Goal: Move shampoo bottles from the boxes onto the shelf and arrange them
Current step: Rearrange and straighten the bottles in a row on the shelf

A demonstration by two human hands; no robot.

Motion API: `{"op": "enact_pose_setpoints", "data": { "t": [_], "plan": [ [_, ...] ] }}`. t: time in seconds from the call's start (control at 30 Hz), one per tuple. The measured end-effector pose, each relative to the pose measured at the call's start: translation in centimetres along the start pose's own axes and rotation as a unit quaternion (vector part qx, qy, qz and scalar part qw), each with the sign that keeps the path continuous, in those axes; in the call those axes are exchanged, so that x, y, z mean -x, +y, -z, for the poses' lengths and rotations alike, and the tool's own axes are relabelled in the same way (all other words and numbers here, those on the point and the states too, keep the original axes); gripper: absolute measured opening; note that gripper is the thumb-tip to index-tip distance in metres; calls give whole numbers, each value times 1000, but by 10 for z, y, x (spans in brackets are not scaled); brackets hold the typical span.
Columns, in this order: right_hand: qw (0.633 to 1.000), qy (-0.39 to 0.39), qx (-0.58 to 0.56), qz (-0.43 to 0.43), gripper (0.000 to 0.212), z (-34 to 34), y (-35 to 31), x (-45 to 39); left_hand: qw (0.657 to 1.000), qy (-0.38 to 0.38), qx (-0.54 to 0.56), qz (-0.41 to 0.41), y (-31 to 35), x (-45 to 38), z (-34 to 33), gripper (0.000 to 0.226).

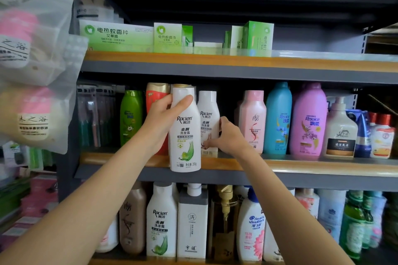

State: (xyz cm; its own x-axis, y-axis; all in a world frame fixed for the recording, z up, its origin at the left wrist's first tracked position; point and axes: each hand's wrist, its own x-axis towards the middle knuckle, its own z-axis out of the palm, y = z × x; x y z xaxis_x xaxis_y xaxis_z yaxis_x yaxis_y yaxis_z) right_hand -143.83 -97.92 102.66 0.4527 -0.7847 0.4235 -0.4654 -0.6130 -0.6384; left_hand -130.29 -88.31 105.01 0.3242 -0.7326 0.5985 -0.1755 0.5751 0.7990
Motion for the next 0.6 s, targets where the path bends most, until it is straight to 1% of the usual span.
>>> {"op": "enact_pose_setpoints", "data": {
  "t": [0.1, 0.3, 0.33, 0.37, 0.4, 0.43, 0.47, 0.5, 0.53, 0.57, 0.6],
  "plan": [
    [1000, -7, -3, 0, 47, -1, 2, -4, 1000, -3, -6, -2, 1, -1, 1, 13],
    [999, -14, 37, -29, 50, -5, 2, -15, 1000, 0, -11, -12, 3, -7, -5, 15],
    [999, -2, 46, -25, 50, -5, 4, -15, 1000, 1, -11, -14, 3, -9, -8, 14],
    [998, 34, 52, -15, 50, -3, 6, -13, 1000, 2, -12, -16, 4, -10, -11, 13],
    [995, 92, 33, 1, 49, 1, 5, -10, 1000, 4, -14, -18, 5, -11, -13, 12],
    [990, 137, -29, 14, 46, 7, 2, -5, 1000, 6, -16, -22, 6, -12, -16, 11],
    [982, 142, -125, 23, 42, 15, -2, 1, 999, 7, -20, -27, 7, -13, -19, 11],
    [971, 100, -214, 35, 39, 23, -7, 5, 999, 7, -21, -32, 8, -15, -22, 11],
    [965, 33, -254, 49, 36, 29, -12, 11, 999, 10, -22, -37, 8, -17, -26, 11],
    [969, -25, -236, 73, 31, 33, -16, 16, 999, 14, -24, -40, 9, -18, -30, 10],
    [974, -59, -194, 98, 23, 34, -18, 19, 998, 20, -30, -44, 10, -18, -35, 11]
  ]
}}
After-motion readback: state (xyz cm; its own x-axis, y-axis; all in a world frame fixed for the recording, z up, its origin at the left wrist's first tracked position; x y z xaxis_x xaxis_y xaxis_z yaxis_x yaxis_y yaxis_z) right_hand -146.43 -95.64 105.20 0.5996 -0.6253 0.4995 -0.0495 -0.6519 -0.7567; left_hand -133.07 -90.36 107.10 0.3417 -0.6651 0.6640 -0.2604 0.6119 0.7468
